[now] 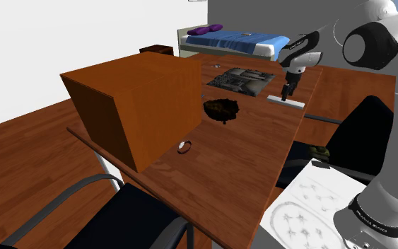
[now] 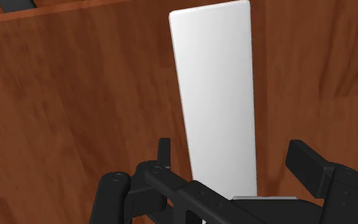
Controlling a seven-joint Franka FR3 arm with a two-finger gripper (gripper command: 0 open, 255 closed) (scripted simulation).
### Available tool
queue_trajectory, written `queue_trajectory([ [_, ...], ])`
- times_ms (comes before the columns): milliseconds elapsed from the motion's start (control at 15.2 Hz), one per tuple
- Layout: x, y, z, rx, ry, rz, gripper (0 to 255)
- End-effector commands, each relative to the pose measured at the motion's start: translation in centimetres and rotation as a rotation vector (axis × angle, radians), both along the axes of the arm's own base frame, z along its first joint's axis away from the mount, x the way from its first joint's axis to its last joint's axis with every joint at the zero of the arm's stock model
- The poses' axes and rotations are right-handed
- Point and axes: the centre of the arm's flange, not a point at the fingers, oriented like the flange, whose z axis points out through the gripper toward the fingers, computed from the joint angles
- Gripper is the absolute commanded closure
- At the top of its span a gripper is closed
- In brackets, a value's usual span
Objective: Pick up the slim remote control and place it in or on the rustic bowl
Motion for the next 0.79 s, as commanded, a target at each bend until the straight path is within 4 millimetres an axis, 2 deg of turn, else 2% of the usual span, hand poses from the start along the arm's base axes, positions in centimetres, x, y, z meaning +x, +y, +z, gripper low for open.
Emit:
queue_trajectory([
  [0,0.0,-0.1,-1.0,0.000,0.000,0.001,0],
  [198,0.0,-0.2,-2.9,0.000,0.000,0.001,0],
  [726,0.0,-0.2,-2.9,0.000,0.000,0.001,0],
])
